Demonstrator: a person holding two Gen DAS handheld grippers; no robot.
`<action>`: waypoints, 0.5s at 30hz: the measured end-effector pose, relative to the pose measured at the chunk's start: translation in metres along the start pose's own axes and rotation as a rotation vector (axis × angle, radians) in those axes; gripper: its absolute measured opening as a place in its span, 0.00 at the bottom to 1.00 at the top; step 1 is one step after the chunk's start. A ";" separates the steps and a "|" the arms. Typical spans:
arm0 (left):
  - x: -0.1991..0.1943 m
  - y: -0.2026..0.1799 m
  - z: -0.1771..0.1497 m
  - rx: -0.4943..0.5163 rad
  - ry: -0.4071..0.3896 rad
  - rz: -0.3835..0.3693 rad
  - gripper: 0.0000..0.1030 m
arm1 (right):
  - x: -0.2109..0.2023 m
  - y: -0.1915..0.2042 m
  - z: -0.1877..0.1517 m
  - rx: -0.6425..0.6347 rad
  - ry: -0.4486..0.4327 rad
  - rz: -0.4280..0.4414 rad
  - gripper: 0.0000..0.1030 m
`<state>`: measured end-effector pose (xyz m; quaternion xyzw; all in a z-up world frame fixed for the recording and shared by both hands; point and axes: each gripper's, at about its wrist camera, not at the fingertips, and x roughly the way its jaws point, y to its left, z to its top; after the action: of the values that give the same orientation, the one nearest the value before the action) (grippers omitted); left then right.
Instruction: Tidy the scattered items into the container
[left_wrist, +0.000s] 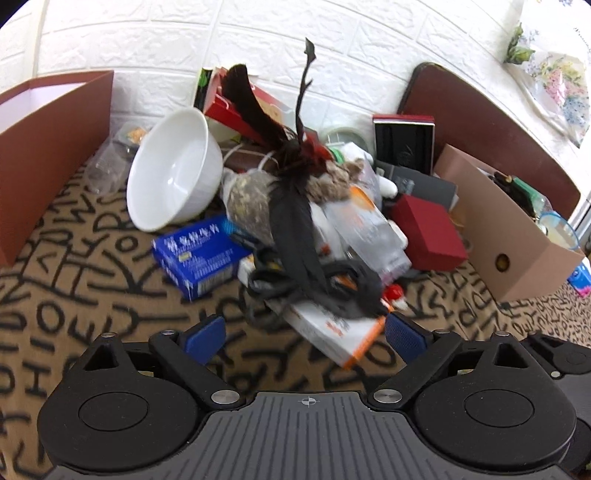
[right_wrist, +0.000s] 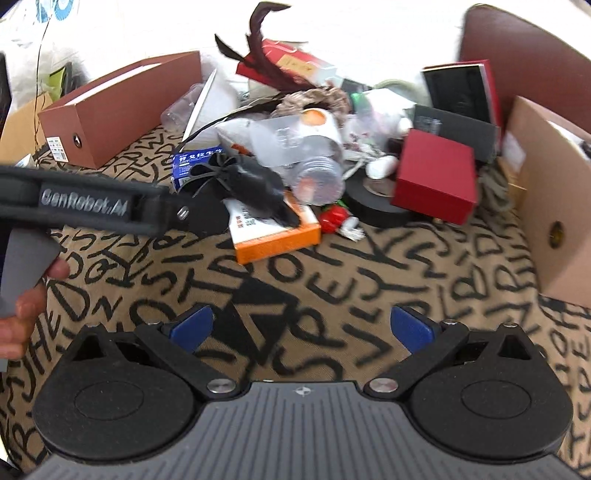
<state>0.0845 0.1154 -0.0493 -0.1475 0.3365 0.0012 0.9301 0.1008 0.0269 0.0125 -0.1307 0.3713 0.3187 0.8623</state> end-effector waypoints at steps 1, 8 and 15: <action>0.002 0.002 0.003 0.005 -0.004 -0.003 0.95 | 0.003 0.001 0.003 0.000 -0.006 0.001 0.94; 0.017 0.015 0.020 -0.005 0.019 -0.091 0.79 | 0.016 0.005 0.030 -0.015 -0.077 0.018 0.74; 0.020 0.019 0.022 0.013 0.023 -0.127 0.81 | 0.032 0.010 0.041 -0.045 -0.090 0.049 0.65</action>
<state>0.1114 0.1379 -0.0510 -0.1627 0.3372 -0.0619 0.9252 0.1341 0.0677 0.0176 -0.1263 0.3279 0.3533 0.8670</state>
